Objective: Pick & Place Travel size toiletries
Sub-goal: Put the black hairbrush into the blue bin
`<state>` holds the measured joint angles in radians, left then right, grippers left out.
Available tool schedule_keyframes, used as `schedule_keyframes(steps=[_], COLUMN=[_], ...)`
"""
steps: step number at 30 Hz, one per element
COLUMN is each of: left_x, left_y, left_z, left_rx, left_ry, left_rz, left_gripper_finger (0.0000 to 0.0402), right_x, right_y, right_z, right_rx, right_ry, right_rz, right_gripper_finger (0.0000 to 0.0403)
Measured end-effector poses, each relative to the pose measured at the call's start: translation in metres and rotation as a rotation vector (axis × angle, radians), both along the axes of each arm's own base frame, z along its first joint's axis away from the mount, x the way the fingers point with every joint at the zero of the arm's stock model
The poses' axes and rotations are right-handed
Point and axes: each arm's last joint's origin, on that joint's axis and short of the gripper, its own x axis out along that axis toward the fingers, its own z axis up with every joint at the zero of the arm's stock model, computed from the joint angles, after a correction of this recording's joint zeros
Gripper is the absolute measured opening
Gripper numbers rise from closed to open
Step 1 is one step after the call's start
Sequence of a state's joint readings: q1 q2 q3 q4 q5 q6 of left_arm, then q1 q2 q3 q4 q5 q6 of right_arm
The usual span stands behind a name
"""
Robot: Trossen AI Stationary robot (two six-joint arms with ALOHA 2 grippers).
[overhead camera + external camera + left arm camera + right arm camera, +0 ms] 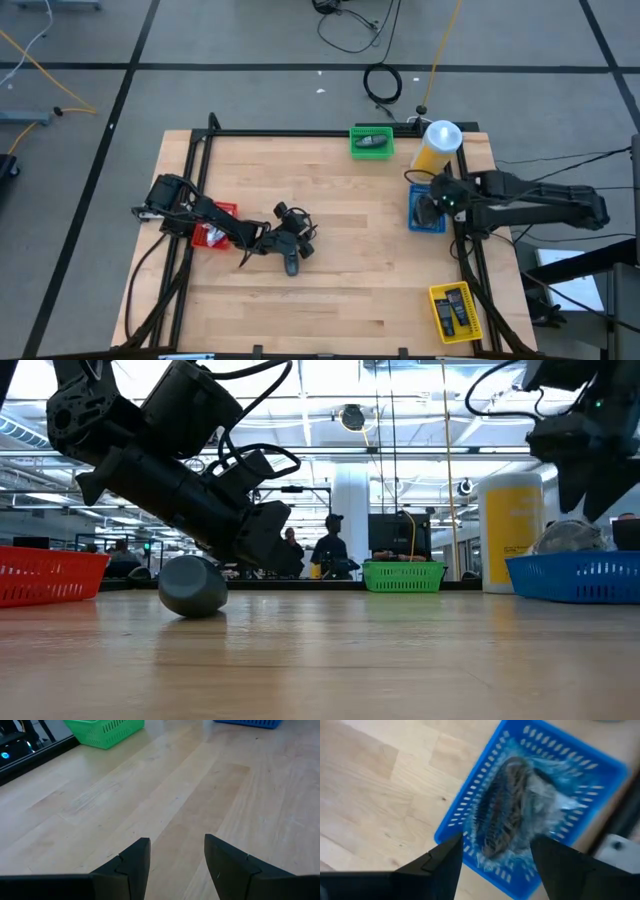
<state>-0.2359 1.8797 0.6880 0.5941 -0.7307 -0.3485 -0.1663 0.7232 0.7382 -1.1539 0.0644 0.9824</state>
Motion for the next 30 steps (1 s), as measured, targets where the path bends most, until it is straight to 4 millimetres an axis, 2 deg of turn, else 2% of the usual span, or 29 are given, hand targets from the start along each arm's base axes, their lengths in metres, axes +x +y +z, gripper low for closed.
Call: schedule_keyframes(steps=[4,9,14,22,24,30], left_x=[0.0,0.0,0.001,0.001,0.001,0.001], left_y=[0.0,0.001,0.004,0.004,0.004,0.003], left_z=[0.0,0.0,0.0,0.0,0.0,0.0], left_rx=[0.0,0.0,-0.009,-0.018,-0.019,-0.034], left_ry=[0.0,-0.002,-0.003,-0.001,-0.001,0.001], left_rz=[0.0,0.003,0.007,-0.003,-0.005,-0.023], left_gripper_finger=[0.0186,0.0186,0.0186,0.0186,0.0186,0.0186], right_x=[-0.004,0.01,0.031,0.054,0.059,0.071], right_y=[-0.003,-0.007,-0.01,-0.015,-0.017,-0.021], right_z=[0.015,0.019,-0.002,-0.033,-0.039,-0.051], right_rx=[-0.023,-0.073,-0.032,0.042,0.026,-0.026], right_ry=[0.063,0.074,0.23,0.502,0.532,0.564], right_rz=[0.008,0.108,0.217,0.269,0.288,0.346], right_gripper_finger=[0.0216,0.0182,0.0115,0.001,0.0003,0.0015])
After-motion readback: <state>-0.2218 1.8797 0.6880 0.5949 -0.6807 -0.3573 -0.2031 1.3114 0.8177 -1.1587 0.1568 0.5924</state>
